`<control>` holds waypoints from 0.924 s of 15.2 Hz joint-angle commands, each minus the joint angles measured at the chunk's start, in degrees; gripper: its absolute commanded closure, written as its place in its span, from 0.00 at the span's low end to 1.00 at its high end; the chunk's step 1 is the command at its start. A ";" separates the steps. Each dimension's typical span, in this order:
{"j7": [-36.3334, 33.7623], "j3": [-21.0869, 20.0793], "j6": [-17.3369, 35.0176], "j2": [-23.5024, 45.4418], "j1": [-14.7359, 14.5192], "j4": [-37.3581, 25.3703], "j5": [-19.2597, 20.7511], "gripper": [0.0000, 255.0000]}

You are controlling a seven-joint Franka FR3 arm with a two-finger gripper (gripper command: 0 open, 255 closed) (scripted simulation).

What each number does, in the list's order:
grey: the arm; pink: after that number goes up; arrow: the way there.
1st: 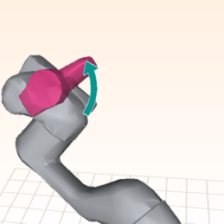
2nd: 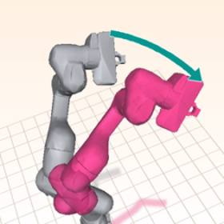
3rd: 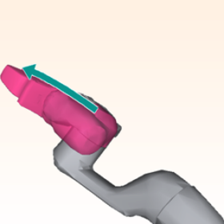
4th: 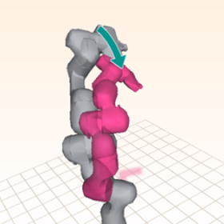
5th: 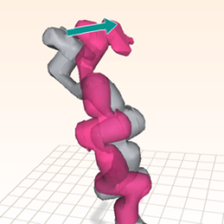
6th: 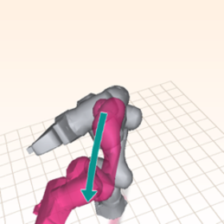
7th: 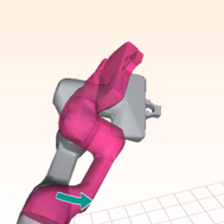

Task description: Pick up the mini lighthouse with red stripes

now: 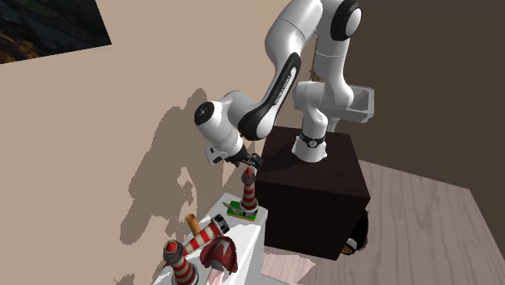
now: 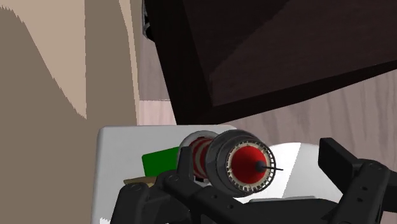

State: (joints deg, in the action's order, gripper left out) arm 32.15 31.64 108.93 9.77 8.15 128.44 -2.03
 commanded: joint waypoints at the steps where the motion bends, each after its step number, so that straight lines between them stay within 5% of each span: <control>1: 0.65 -0.19 1.11 1.76 0.24 -0.26 -0.81 0.00; 7: 1.75 -0.74 4.26 4.76 0.70 0.32 -2.44 0.00; 8: 1.71 -0.73 4.11 4.67 0.68 0.25 -2.39 1.00; 14: 1.71 -0.73 4.18 4.68 0.67 0.31 -2.39 1.00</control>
State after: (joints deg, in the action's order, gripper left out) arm 33.85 30.90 113.09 14.42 8.81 128.69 -4.43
